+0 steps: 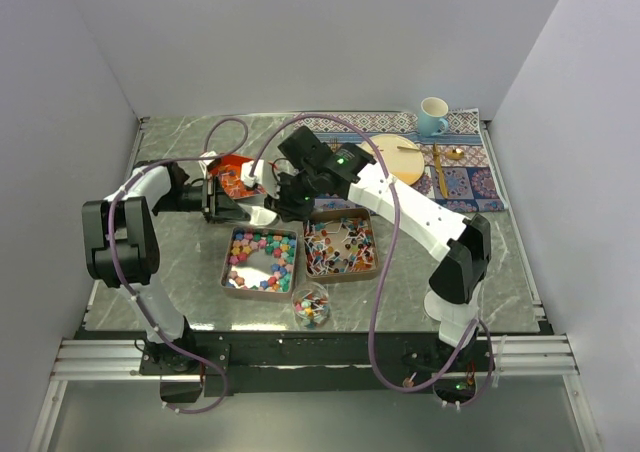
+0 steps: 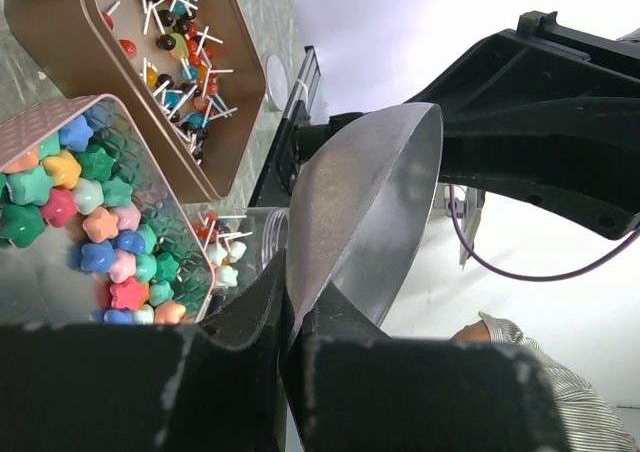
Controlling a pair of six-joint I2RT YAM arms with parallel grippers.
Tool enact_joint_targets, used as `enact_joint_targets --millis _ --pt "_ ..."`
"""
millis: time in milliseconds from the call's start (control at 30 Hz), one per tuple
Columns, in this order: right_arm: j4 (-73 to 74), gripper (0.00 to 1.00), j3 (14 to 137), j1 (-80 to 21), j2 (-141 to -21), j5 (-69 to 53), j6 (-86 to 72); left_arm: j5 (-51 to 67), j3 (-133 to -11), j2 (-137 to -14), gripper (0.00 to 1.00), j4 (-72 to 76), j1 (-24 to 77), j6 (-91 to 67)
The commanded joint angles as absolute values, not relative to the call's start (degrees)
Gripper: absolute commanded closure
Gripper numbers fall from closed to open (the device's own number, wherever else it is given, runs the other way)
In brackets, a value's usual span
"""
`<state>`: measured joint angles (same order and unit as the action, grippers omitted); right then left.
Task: Pack the candies
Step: Adjust the spatula.
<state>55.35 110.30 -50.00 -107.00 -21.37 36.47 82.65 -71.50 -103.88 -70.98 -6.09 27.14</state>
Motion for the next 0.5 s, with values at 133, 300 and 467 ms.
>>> enact_joint_targets --millis 133,300,467 --pt "56.5 0.71 109.9 -50.5 -108.0 -20.6 37.4 97.0 -73.9 -103.1 0.99 -72.0 -5.9 27.6" --pt "55.4 1.00 110.8 -50.5 -108.5 -20.5 36.1 97.0 -73.0 -102.4 0.99 -70.8 -5.9 26.1" --pt "56.1 1.00 112.2 -50.1 -108.5 -20.1 38.0 96.8 -74.4 -102.5 0.68 -73.4 -7.4 29.7"
